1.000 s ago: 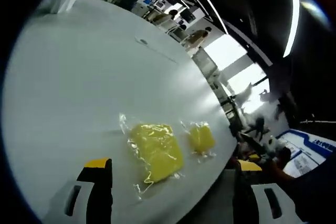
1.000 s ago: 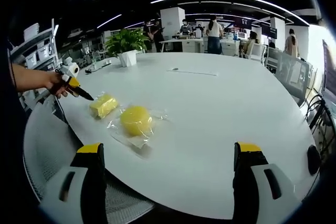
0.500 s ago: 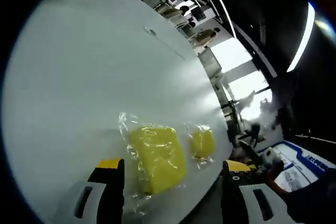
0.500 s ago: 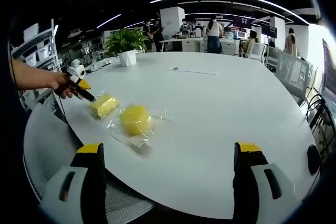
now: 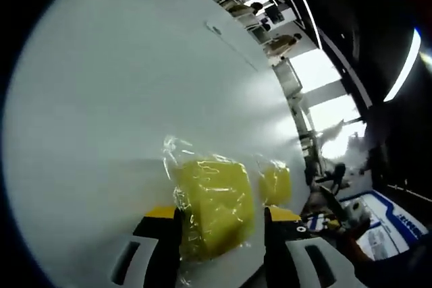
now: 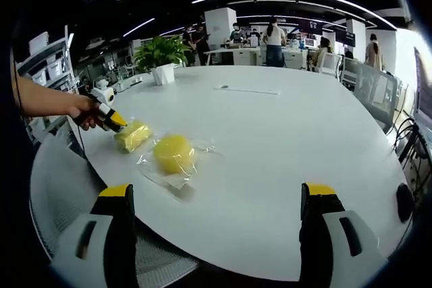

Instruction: Compare the silicone blocks by pressing each to a similar depth, holding the contact briefly, and releasing to observe deformation and rebound differences across the visible hardness samples.

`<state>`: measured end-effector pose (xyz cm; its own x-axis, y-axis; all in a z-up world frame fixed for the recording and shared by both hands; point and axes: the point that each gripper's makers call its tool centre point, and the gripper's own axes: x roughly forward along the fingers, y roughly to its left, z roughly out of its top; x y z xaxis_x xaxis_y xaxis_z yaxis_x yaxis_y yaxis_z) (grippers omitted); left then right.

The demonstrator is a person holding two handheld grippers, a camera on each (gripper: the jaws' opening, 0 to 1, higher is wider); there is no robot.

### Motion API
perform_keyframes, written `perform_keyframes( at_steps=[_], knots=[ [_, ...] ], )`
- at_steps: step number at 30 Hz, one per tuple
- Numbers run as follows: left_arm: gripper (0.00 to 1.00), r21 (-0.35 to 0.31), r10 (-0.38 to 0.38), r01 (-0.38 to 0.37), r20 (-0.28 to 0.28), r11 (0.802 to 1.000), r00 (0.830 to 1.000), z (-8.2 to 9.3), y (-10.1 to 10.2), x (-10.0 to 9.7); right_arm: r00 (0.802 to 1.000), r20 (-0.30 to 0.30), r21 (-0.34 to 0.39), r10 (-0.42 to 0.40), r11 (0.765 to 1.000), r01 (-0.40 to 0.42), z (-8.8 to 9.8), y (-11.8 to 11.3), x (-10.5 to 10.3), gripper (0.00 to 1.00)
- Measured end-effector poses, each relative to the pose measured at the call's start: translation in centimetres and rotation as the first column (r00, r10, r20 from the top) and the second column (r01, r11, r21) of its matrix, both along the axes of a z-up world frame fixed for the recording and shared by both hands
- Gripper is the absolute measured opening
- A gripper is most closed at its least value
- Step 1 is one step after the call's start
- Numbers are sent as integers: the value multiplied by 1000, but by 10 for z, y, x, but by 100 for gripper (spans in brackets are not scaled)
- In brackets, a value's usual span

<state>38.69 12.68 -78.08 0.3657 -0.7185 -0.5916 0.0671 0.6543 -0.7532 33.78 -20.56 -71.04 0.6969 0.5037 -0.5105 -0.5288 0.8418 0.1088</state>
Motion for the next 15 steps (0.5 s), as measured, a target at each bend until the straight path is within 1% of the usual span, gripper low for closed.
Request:
perform_keyframes(
  at_steps=[2,3,4,7,9,10,11,12,15],
  knots=[
    [45,12,-3,3,-8,1000,1000,-2,-1,-2,1000,-2,3,-1,1000,1,-1,0,0,97],
    [43,28,-8,8,2,1000,1000,-4,2,-1,1000,-2,5,-2,1000,2,-1,0,0,97],
    [41,45,-9,9,0,999,1000,-5,3,-1,1000,-2,6,-2,1000,2,-1,1,0,97],
    [36,51,-14,14,5,999,1000,-6,2,-1,1000,-4,8,-1,1000,1,-2,2,1,97],
    [32,135,-74,69,36,988,997,-13,6,-3,1000,-5,10,1,1000,-1,-2,4,1,97],
    [32,107,-58,55,29,993,998,-8,0,-2,1000,-5,10,2,1000,-2,-3,4,2,97],
    [32,115,-62,58,36,992,997,-9,-1,-1,1000,-5,11,2,1000,-2,-3,4,2,97],
    [32,140,-79,71,50,988,996,-9,0,-2,1000,-6,13,3,1000,-3,-3,5,3,97],
    [29,168,-99,85,77,982,992,-11,-3,-1,1000,-6,13,4,1000,-4,-4,5,3,97]
  ],
)
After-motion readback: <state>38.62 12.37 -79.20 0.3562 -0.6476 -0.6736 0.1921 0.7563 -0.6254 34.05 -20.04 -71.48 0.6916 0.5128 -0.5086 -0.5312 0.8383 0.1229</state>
